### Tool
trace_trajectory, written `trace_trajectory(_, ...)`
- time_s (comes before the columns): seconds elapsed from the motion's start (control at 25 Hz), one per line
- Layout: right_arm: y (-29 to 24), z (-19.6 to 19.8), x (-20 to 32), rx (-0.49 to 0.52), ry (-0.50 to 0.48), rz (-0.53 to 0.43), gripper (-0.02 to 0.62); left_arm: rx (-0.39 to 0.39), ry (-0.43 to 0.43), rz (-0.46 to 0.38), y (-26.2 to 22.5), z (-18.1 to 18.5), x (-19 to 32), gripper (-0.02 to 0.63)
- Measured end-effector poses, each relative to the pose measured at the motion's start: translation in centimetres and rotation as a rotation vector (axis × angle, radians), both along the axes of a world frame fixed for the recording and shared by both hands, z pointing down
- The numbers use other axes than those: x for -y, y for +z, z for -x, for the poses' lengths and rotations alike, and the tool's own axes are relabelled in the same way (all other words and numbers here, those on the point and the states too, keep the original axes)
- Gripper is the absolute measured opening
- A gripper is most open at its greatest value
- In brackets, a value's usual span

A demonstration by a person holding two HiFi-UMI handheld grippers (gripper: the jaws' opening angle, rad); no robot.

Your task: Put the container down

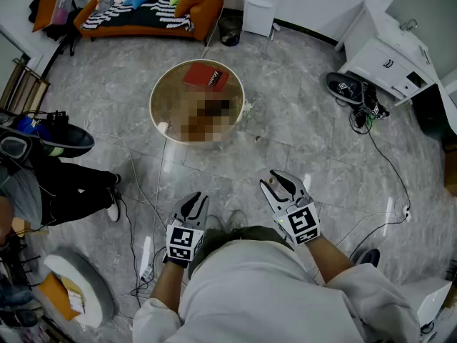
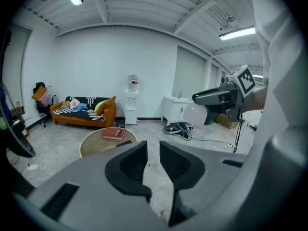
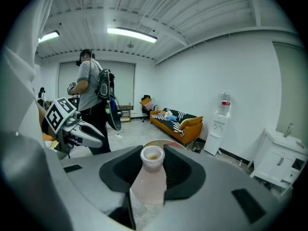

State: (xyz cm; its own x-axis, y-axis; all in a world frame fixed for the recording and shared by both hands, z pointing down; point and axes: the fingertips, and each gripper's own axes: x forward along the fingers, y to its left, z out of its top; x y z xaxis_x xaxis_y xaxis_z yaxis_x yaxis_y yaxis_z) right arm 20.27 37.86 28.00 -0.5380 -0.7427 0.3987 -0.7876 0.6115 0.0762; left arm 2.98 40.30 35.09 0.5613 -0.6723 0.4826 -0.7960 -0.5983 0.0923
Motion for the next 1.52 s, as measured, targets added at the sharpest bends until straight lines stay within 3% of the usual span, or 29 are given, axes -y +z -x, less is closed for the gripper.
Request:
trace_trajectory(1.04,1.4,0.1,4.4,0.033,0.012,0.009,0.153,0.027,-0.036,0.011,0.3,0.2,2.6,0.084)
trace_trajectory(1.52,4.1,3.2,11.7,0.013,0.045,0.037,0.153,0.001,0.002,0.054,3.7,2.7,10.1,0.084)
